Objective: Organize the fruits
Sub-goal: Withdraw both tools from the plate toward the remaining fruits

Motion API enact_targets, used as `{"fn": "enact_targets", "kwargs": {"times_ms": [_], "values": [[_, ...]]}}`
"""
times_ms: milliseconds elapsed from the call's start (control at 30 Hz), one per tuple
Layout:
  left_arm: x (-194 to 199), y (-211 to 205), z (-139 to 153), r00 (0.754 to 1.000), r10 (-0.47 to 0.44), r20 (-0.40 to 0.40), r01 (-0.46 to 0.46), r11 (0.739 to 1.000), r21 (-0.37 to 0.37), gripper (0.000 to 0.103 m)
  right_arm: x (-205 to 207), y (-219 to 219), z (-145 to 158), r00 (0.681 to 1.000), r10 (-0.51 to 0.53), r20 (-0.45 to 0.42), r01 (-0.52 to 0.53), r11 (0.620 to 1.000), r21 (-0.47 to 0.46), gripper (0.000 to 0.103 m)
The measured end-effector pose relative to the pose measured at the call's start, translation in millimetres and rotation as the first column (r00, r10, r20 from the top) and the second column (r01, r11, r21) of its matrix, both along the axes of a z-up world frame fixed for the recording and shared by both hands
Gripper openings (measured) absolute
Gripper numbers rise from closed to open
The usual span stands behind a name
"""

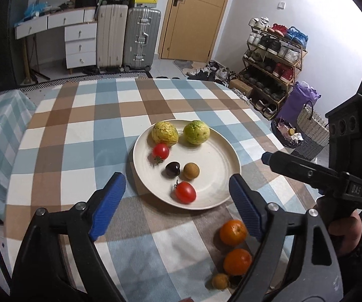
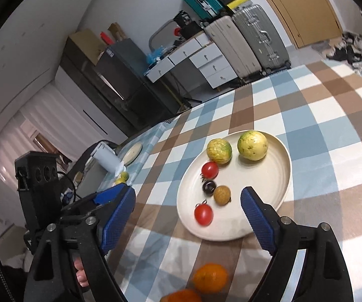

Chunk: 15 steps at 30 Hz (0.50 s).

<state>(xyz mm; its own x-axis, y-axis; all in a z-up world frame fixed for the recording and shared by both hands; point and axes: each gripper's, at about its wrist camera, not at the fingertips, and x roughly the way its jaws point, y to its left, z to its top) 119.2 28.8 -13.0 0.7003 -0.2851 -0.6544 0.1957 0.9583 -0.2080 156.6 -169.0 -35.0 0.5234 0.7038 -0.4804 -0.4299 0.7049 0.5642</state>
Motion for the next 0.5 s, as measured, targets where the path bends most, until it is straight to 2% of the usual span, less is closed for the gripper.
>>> {"fn": "enact_targets", "kwargs": {"times_ms": [100,167,200,367,500], "values": [[-16.6,-2.7,7.7,1.0,0.008,0.018,-0.008,1.0,0.008,0.089,-15.0,-1.8,8.7,1.0,-0.003,0.027,0.003,1.0,-0.01,0.094],[-29.3,-3.0,13.0,0.999,0.015,0.033,-0.016,1.0,0.004,0.1,-23.3,-4.2,13.0,0.999,-0.013,0.039,0.013,1.0,-0.013,0.097],[-35.8,-3.0,15.3,0.999,0.019,0.042,-0.019,1.0,0.0,0.102,-28.4,-5.3,15.3,0.999,-0.018,0.045,0.018,1.0,-0.017,0.098],[-63.9,-4.6,18.8,0.997,0.037,0.062,-0.037,0.999,-0.001,0.102,-54.5,-8.5,21.8,0.998,-0.011,0.068,0.013,0.999,-0.033,0.101],[-83.6,-11.4,10.0,0.997,0.023,0.073,-0.026,0.999,0.036,0.102,-80.5,-15.2,23.0,0.995,-0.019,0.096,0.024,0.998,-0.056,0.102]]}}
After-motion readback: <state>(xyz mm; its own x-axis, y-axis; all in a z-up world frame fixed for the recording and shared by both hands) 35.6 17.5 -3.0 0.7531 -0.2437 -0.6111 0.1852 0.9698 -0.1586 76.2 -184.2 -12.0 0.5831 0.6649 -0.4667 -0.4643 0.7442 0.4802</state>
